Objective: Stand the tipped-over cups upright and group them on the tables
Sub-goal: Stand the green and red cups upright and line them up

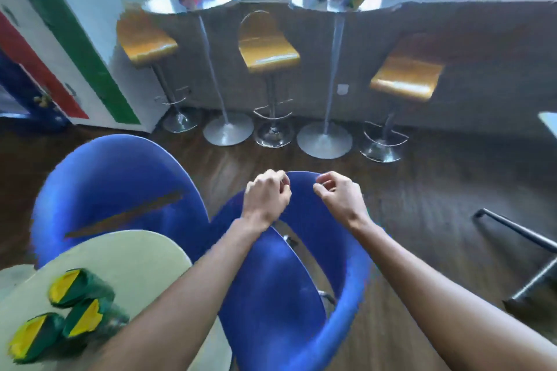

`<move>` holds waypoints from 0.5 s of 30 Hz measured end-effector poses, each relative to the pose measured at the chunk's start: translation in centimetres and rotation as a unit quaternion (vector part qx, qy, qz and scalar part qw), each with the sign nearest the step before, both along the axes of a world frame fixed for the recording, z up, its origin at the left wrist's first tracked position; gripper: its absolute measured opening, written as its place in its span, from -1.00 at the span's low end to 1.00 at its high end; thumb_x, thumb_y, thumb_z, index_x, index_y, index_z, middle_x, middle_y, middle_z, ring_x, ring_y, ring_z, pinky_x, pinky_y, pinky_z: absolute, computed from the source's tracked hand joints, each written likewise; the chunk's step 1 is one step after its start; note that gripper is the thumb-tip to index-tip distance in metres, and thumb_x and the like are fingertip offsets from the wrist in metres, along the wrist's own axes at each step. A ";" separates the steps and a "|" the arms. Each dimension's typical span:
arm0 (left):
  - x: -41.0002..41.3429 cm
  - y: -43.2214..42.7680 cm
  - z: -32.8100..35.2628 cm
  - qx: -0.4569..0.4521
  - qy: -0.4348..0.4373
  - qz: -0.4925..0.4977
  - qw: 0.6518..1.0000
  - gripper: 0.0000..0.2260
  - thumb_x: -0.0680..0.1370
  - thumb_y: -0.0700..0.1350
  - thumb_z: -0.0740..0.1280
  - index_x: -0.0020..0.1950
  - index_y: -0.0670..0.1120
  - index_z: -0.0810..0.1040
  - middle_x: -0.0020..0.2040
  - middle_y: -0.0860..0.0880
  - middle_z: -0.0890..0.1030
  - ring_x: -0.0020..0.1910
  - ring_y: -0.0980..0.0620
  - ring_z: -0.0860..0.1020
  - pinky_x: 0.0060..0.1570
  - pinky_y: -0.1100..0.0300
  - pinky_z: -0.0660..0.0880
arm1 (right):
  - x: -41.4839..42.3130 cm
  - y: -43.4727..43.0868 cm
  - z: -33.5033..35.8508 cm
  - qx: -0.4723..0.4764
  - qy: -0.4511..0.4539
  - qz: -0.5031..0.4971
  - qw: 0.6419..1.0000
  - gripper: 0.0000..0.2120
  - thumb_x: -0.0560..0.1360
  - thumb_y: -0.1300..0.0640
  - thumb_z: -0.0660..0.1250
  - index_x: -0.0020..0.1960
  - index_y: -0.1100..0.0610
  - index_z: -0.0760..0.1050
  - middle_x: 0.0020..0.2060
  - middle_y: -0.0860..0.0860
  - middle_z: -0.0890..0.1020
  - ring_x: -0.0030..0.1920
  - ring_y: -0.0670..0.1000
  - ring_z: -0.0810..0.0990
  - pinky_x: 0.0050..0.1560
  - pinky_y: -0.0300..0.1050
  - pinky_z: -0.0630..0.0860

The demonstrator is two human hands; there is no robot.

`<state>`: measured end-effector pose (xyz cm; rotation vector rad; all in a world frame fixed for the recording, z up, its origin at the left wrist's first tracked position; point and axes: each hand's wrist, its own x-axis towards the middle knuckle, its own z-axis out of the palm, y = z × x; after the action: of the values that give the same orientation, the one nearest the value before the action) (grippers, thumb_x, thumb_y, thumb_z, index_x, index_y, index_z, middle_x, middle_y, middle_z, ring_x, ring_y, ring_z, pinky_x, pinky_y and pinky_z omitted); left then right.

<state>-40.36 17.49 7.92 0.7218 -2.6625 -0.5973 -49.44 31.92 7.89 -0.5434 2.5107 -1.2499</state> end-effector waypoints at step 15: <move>-30.1 15.3 9.0 -0.011 0.038 -0.096 0.995 -0.87 0.51 -0.07 0.30 -0.02 -0.02 0.62 -0.03 -0.03 0.66 0.04 -0.10 0.60 0.03 0.05 0.49 | -27.9 16.5 9.5 -0.035 0.033 -0.060 0.997 -0.82 0.46 0.00 0.35 0.03 0.01 0.62 -0.10 -0.04 0.68 -0.02 0.01 0.64 0.05 -0.03 0.57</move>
<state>-70.43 32.81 16.95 0.4305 -2.6803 -0.6304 -77.30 48.45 17.37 -0.4633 2.5962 -1.3891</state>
